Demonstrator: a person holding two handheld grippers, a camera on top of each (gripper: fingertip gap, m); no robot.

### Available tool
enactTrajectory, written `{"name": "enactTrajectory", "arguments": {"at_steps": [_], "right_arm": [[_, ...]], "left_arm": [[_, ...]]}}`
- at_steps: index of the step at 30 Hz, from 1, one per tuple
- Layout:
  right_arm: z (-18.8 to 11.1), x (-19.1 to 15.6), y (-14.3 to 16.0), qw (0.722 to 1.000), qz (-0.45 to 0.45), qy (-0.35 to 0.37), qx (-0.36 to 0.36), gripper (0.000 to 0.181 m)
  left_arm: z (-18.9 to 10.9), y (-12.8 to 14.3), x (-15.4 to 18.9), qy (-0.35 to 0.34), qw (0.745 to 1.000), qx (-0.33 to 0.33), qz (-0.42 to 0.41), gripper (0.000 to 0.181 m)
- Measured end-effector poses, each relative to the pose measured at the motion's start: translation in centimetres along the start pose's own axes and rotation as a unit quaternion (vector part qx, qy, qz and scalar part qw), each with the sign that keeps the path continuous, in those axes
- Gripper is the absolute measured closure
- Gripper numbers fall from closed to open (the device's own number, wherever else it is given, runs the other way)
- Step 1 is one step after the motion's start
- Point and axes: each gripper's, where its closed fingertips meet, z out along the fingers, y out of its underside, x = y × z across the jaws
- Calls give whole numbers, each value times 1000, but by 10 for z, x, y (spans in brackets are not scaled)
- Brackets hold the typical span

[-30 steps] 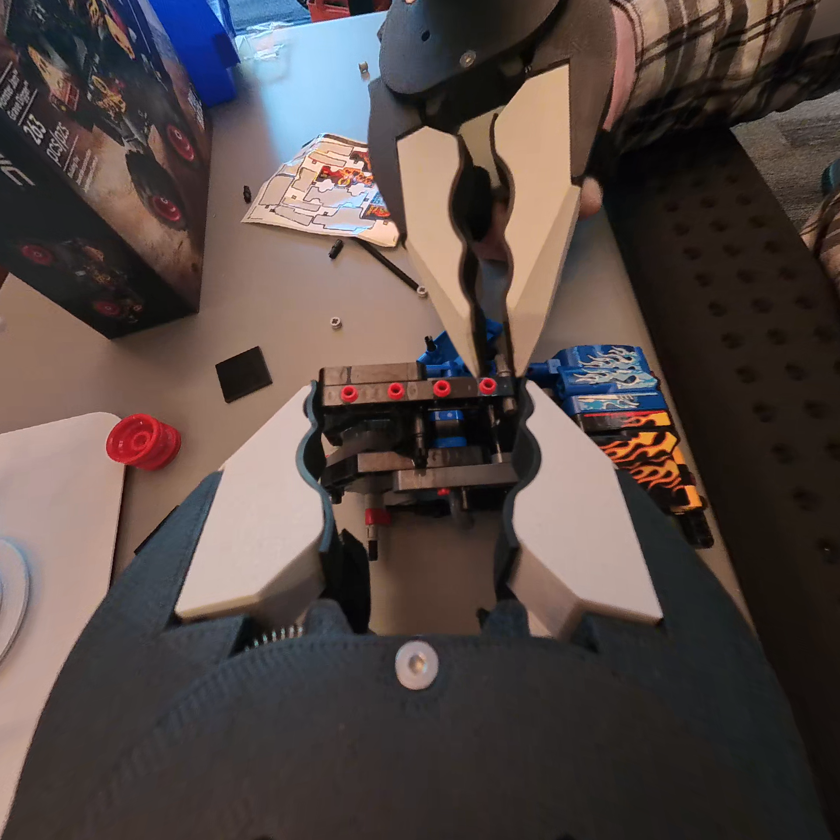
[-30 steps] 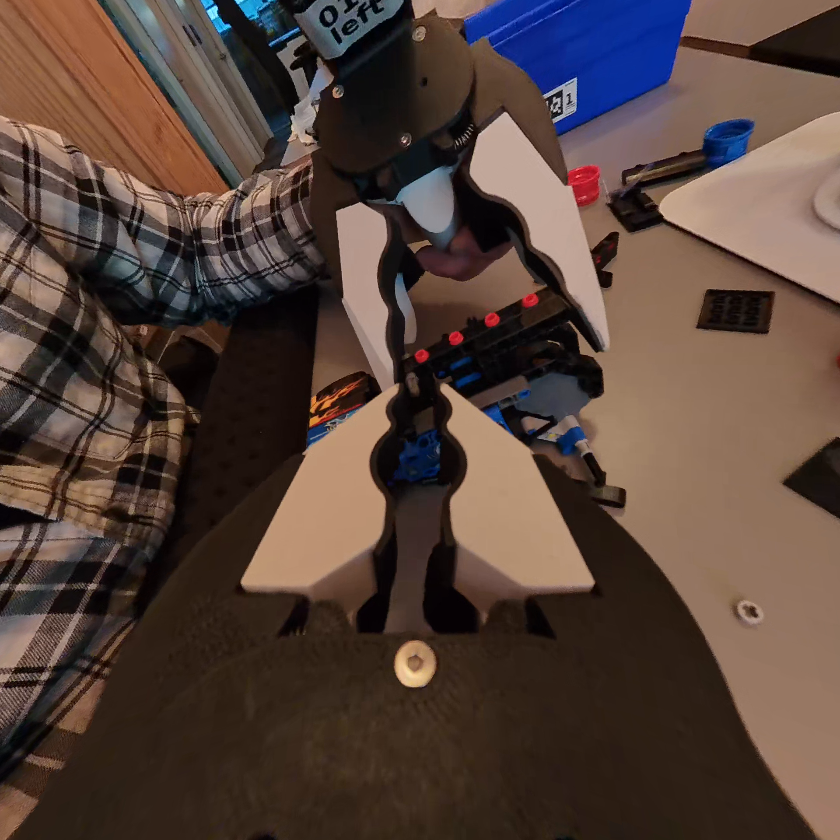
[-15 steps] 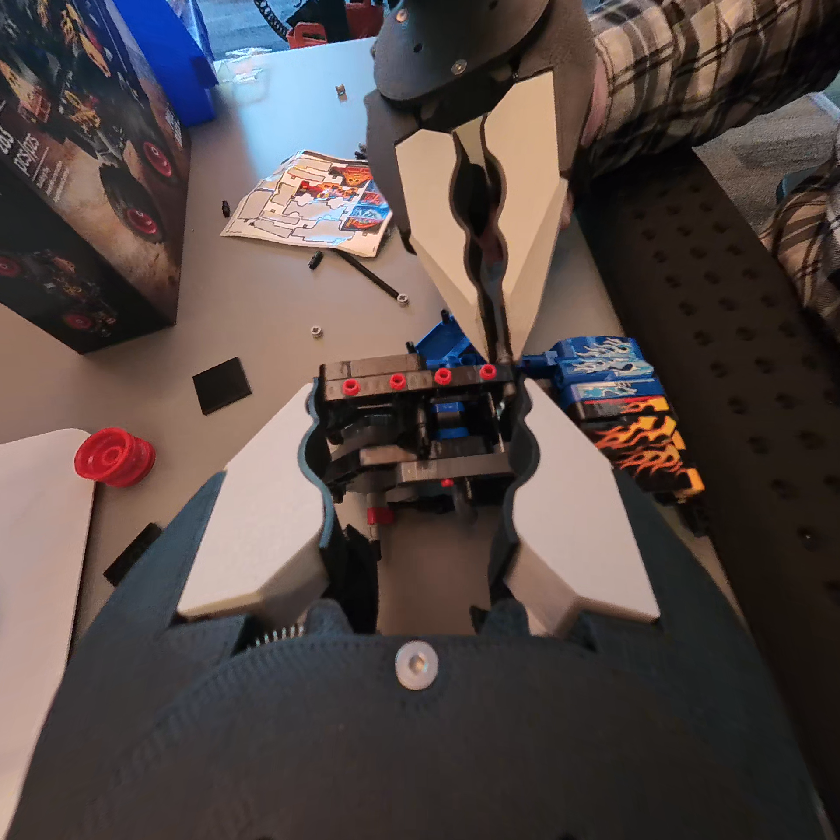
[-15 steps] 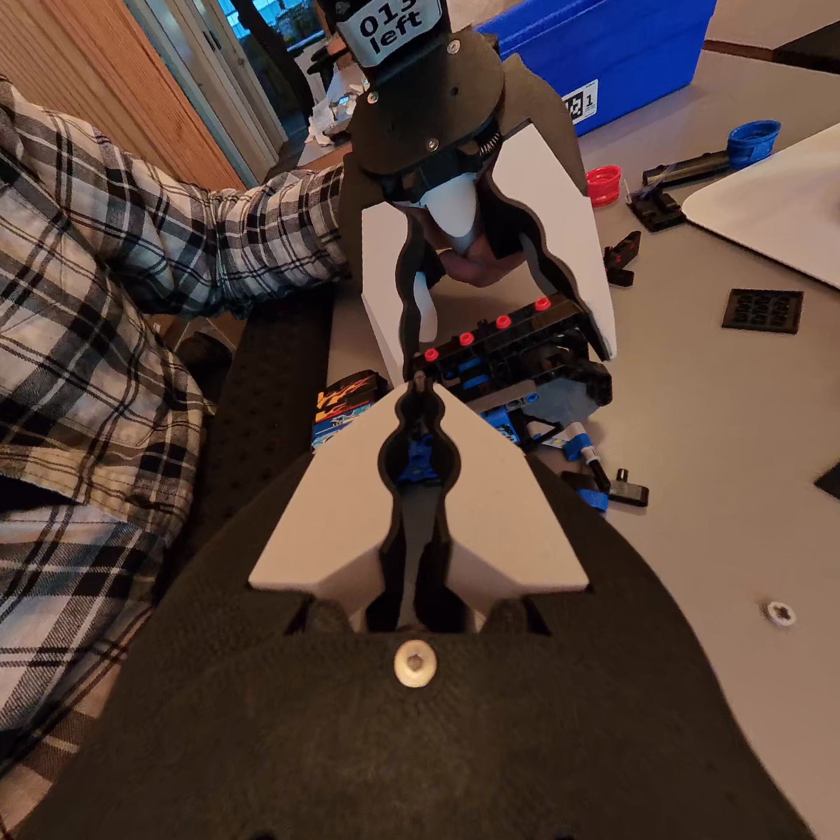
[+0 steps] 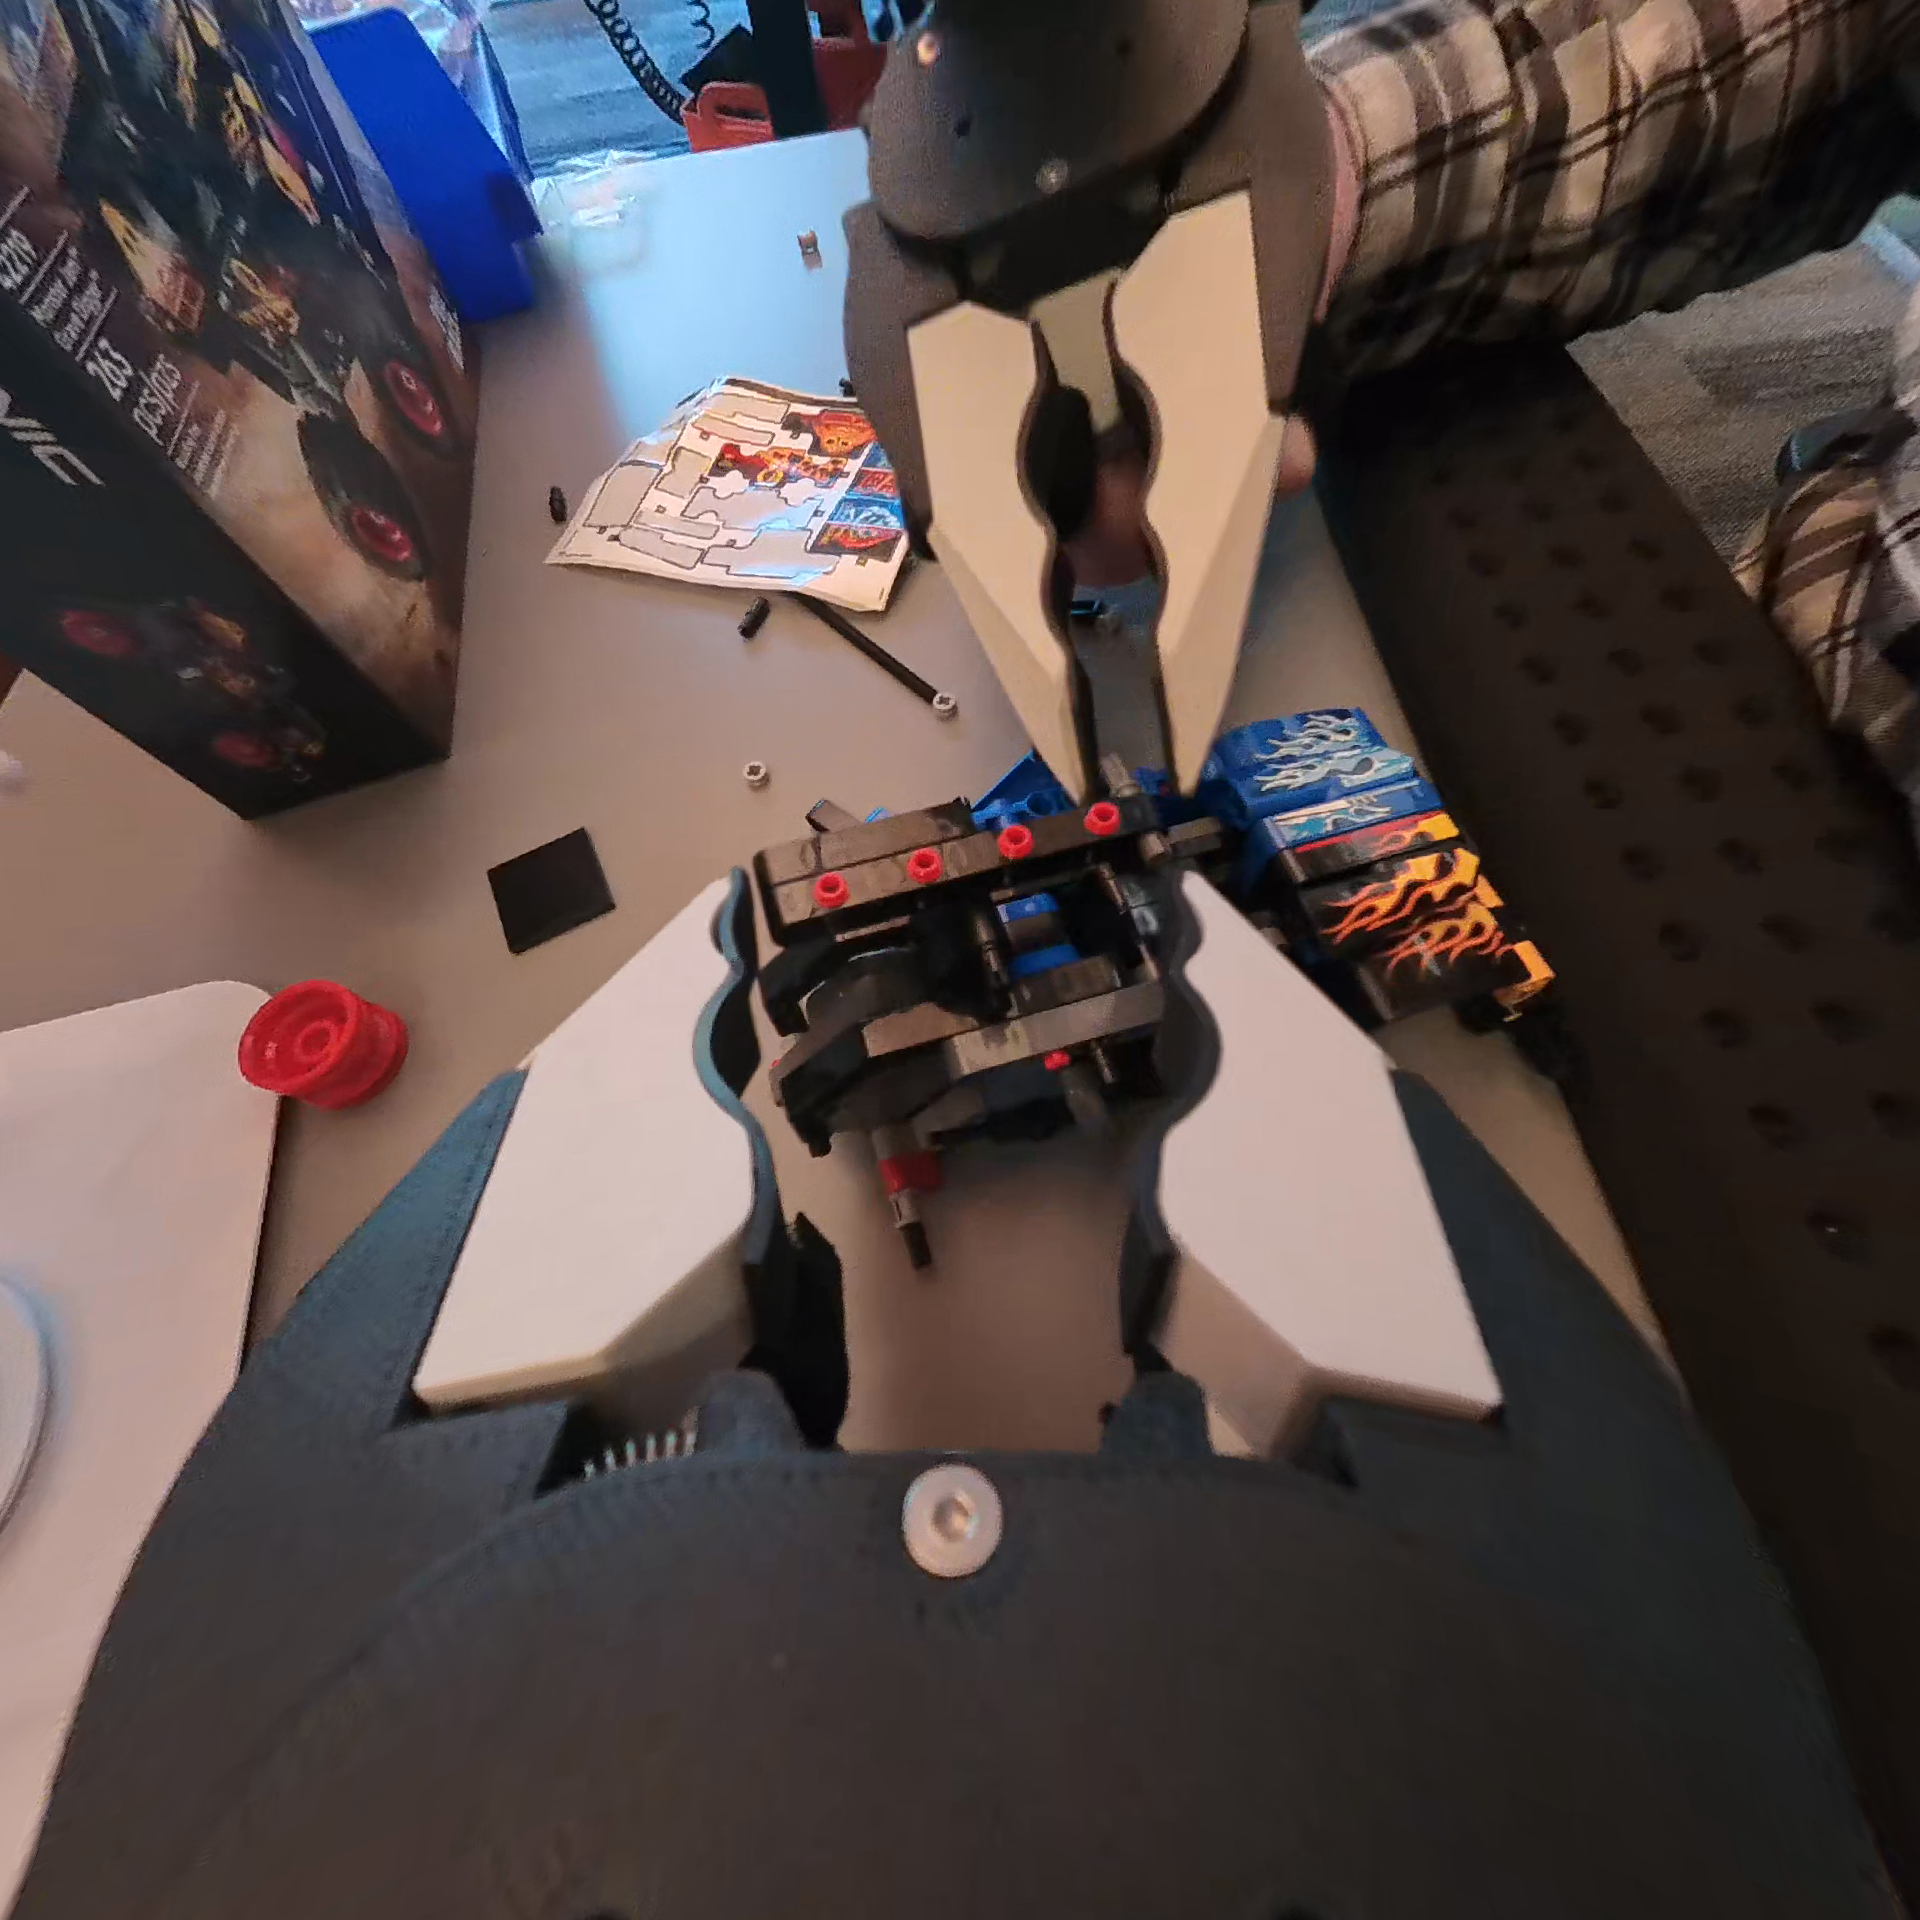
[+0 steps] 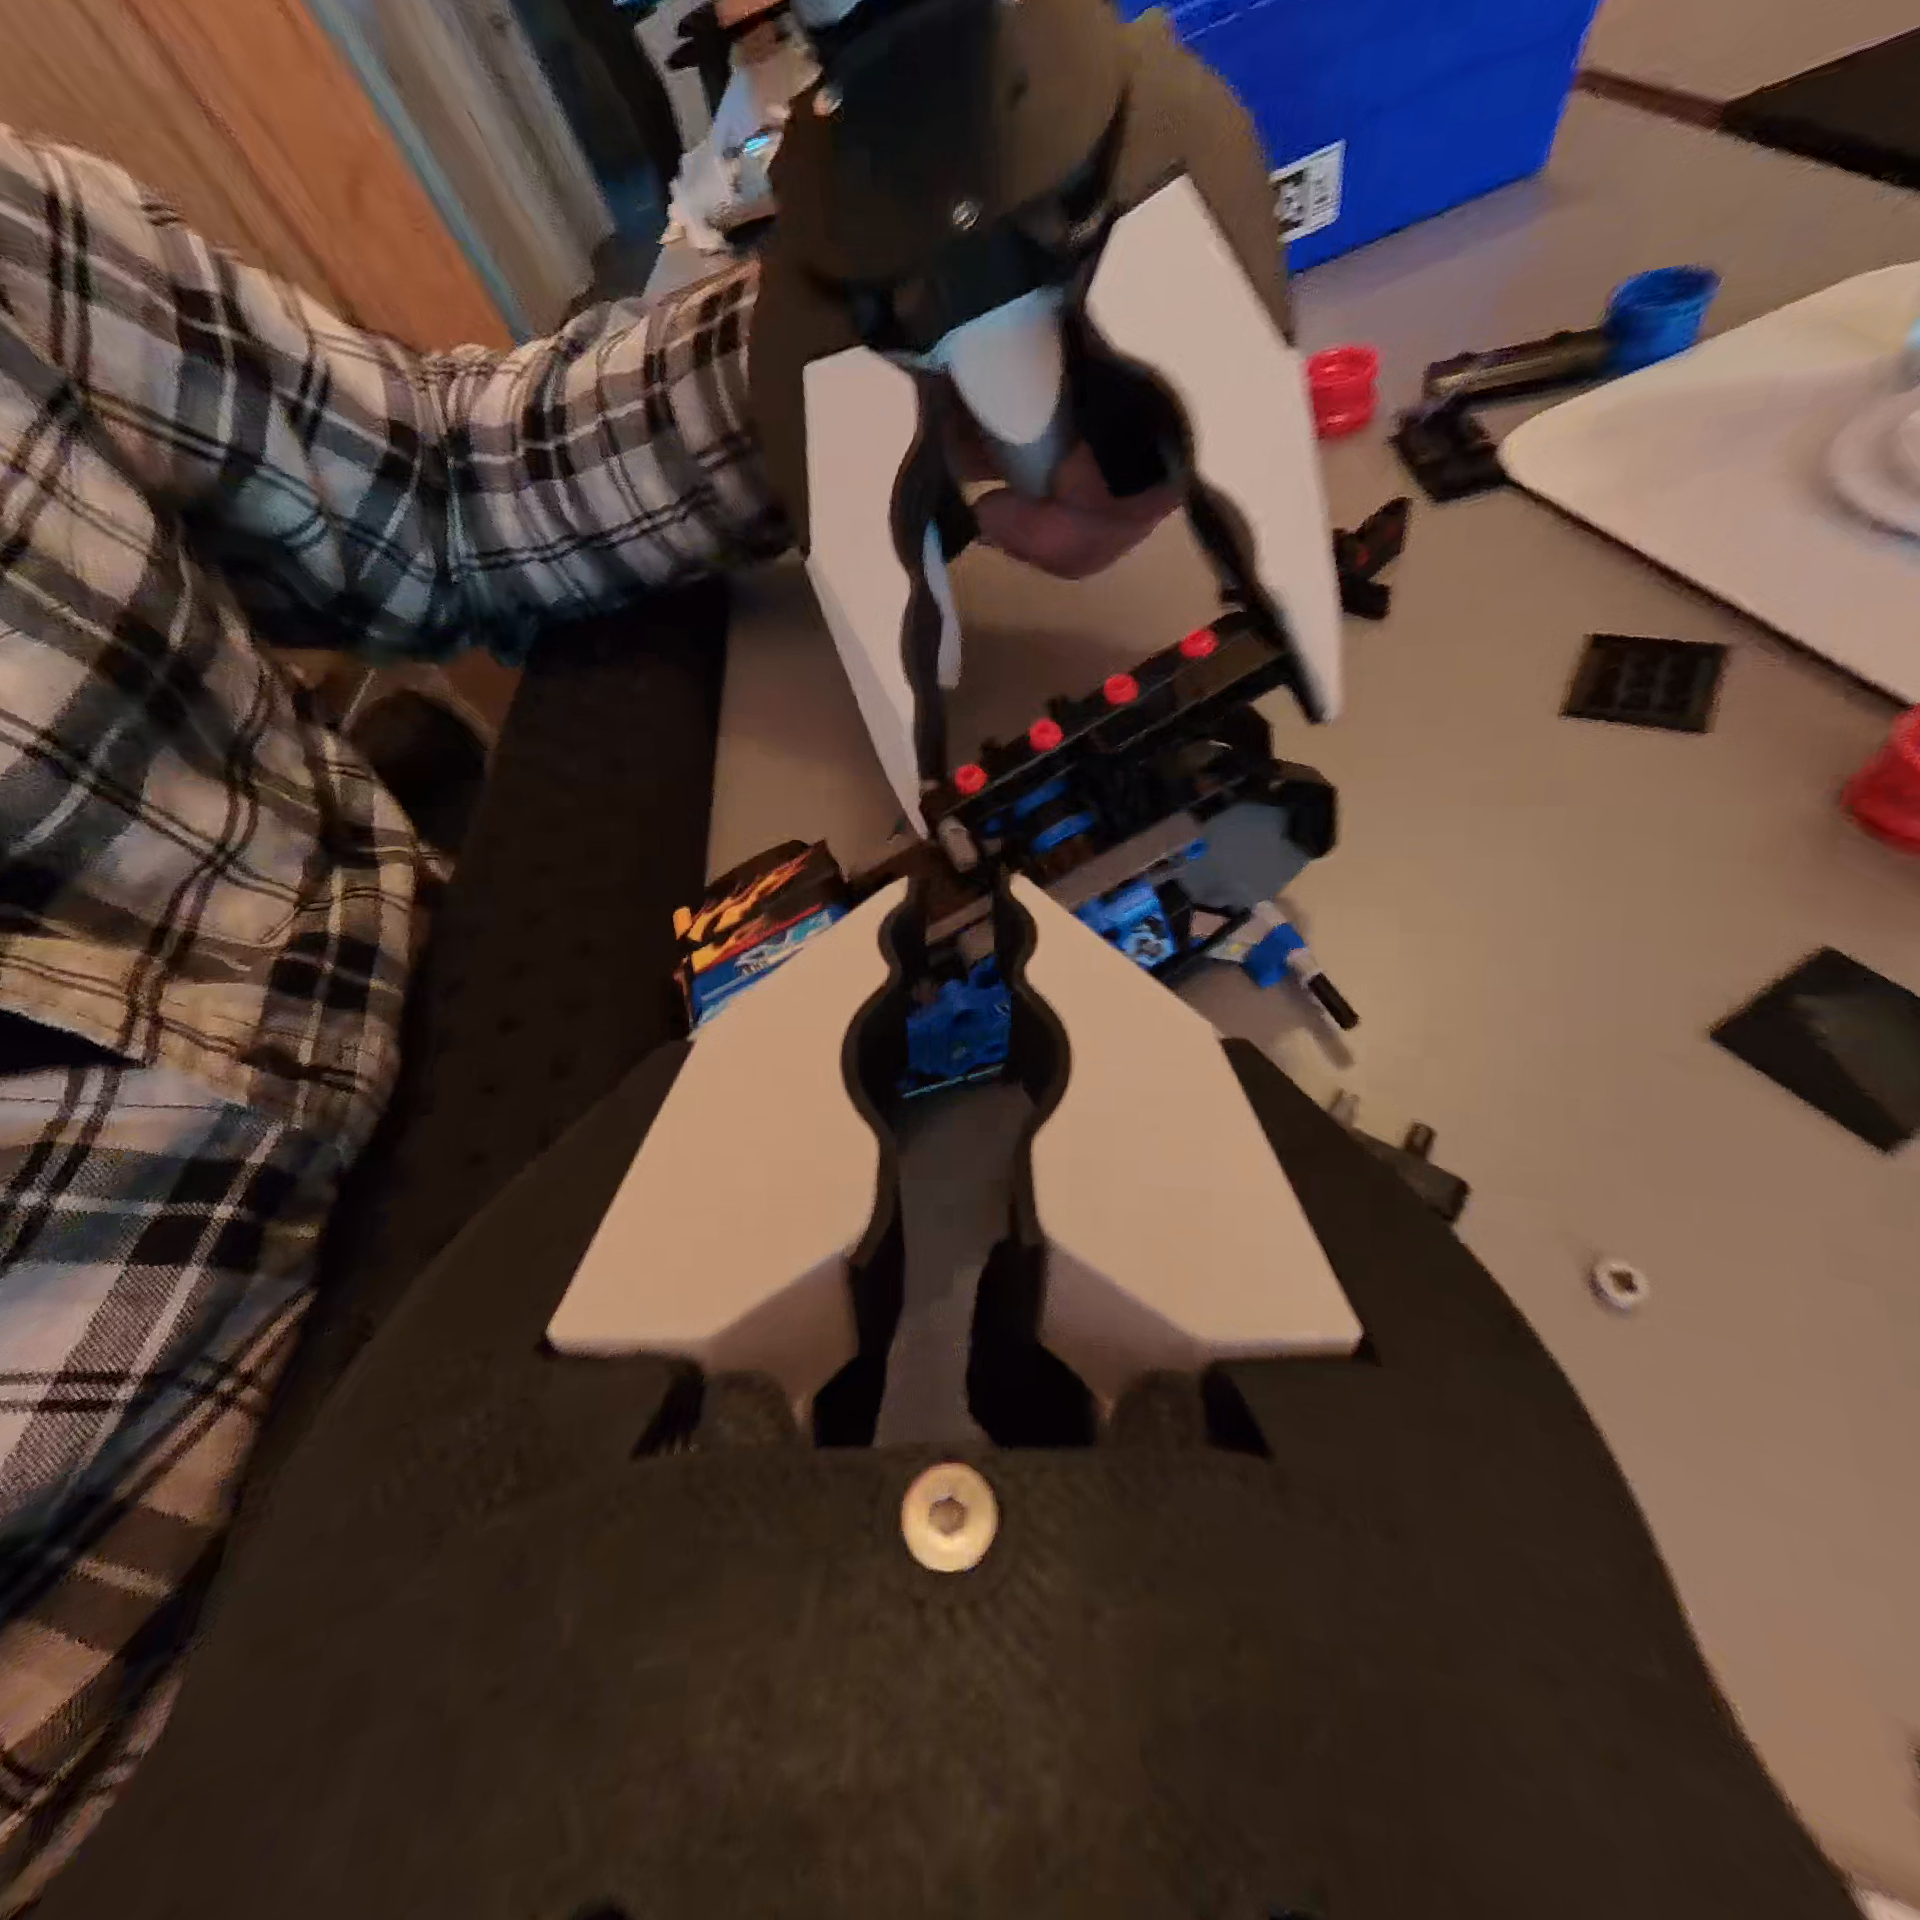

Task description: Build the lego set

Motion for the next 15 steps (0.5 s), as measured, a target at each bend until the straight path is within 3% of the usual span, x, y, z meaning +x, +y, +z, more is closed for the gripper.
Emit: {"name": "enactTrajectory", "arguments": {"at_steps": [7,15], "right_arm": [[8,0,-8,1000,-11,-13,6,177],[14,-5,-7,999,-42,1,-4,179]], "left_arm": [[10,0,5,-23,1000,-18,8,89],[12,0,2,-39,999,-12,16,99]]}}
